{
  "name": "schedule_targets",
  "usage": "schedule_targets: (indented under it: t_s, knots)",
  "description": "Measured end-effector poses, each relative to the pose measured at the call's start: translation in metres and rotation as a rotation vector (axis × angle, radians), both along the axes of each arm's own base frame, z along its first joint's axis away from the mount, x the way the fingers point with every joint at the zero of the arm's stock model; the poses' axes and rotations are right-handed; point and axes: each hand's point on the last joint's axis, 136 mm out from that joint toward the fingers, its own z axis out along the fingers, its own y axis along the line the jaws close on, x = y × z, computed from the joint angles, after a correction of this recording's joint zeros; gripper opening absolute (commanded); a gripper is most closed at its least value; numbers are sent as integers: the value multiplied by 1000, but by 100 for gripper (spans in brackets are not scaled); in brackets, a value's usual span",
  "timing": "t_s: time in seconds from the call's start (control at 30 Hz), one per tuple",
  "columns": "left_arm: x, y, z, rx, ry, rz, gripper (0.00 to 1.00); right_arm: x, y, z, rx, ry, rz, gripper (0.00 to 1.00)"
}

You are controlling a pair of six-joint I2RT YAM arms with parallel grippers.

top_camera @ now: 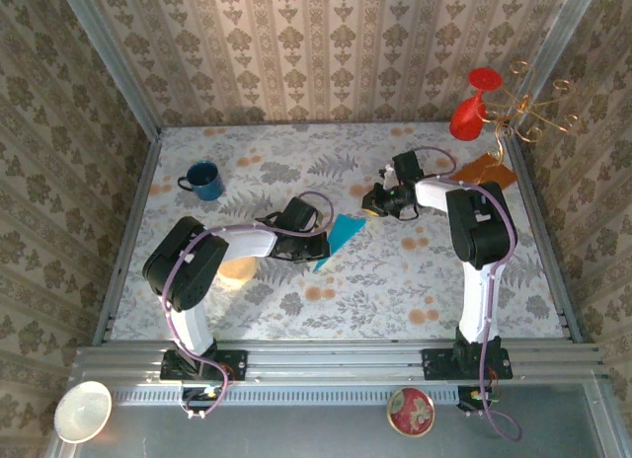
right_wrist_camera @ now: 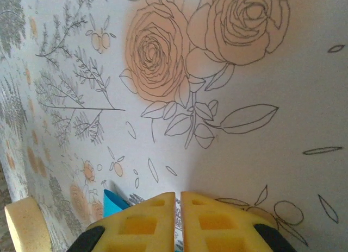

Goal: Fold a paper plane with a square sheet of paper (pick it up from the middle)
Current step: Fold the wing for the fifth time at the center of the table.

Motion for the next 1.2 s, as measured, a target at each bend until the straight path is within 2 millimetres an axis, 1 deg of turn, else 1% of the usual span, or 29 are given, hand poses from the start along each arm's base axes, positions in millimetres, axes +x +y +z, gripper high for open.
schedule_targets:
  t_s: [0.1, 0.2, 0.27, 0.33, 0.4, 0.47, 0.53, 0.6, 0.67, 0.8, 1.0, 1.1, 1.2]
  knots:
    - [0, 0, 1, 0, 0, 0, 3, -14, -4, 17, -9, -46, -13, 14]
    - [1, 0, 1, 2, 2, 0, 3, -26, -4, 47, -7, -111, -15, 14]
    - [0, 0, 0, 3, 4, 0, 3, -30, 2, 64, 5, -150, -4, 13]
    - [0, -1, 0, 4, 5, -1, 3, -38, 15, 68, 17, -161, 18, 10]
    - [0, -1, 1, 4, 7, -2, 3, -53, 32, 60, 21, -136, 57, 8]
    - [0, -1, 0, 4, 7, -4, 3, -75, 52, 45, 19, -88, 105, 5]
    - [0, -1, 0, 4, 7, -4, 3, -92, 68, 32, 16, -43, 142, 3]
    - [0, -1, 0, 4, 7, -4, 3, -104, 80, 21, 15, -10, 167, 2]
    - [0, -1, 0, 4, 7, -4, 3, -110, 85, 9, 11, 22, 174, 1]
    - [0, -1, 0, 4, 7, -4, 3, -113, 85, -6, -2, 60, 171, 0]
    - [0, -1, 0, 5, 7, -4, 2, -109, 81, -10, 13, 75, 166, 0]
    - [1, -1, 0, 2, 4, -4, 2, -99, 72, -11, 47, 90, 146, 1]
    - [2, -2, 0, -1, 0, -2, 2, -78, 54, -10, 69, 86, 90, 1]
